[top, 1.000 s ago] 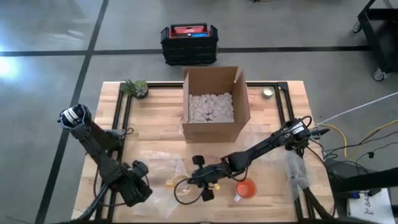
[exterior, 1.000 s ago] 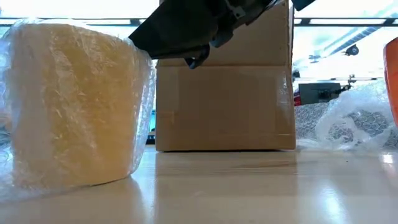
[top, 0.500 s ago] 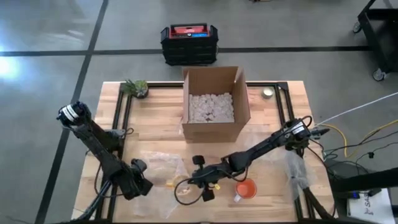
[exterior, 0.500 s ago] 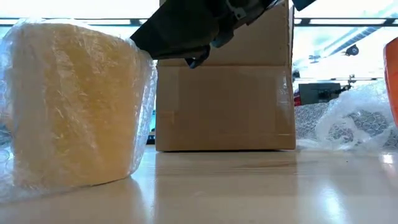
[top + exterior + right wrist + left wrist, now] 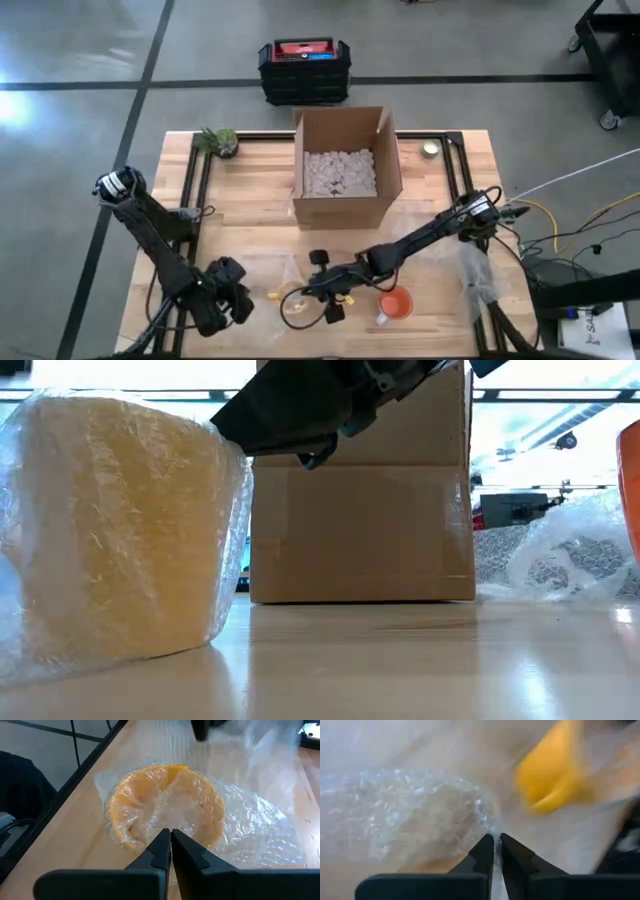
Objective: Wrap mug
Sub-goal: Wrap the yellow mug with bubble wrap
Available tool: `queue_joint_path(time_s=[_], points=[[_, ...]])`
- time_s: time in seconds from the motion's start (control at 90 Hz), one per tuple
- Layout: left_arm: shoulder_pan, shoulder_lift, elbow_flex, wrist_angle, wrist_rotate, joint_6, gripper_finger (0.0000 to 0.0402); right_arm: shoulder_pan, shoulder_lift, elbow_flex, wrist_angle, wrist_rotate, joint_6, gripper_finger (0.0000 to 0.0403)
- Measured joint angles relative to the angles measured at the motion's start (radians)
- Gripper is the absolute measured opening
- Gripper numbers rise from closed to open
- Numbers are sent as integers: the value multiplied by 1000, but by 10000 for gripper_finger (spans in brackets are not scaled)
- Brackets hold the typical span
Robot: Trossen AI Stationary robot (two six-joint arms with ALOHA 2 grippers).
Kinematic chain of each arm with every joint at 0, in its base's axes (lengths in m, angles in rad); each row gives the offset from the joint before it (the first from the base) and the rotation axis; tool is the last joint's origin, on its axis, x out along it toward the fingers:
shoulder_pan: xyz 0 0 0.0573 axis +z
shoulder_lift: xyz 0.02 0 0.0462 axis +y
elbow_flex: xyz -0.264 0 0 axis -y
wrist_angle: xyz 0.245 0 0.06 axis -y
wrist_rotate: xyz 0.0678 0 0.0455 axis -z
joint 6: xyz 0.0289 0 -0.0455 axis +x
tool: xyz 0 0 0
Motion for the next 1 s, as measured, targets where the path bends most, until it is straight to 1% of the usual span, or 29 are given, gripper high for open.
queue_joint_path(time_s=[0.067,0.122,0.378,0.456,0.578,0.689,0.889,1.0], points=[[4,0,34,19,-62,56,4,0,0,0,0,-1,0,2],[9,0,49,29,-92,100,5,0,0,0,0,0,0,2],[75,0,32,140,-98,237,3,0,0,-1,-1,0,0,2],[102,0,8,233,-98,324,1,0,0,-1,-3,-1,0,2],[140,0,-49,433,-94,467,1,0,1,-1,-6,-2,1,2],[160,0,-107,605,-94,559,1,1,2,-2,-10,-4,6,2],[173,12,-236,813,-94,567,1,0,3,-3,-5,0,17,2],[173,35,-285,890,-88,524,1,0,3,-2,1,8,20,2]])
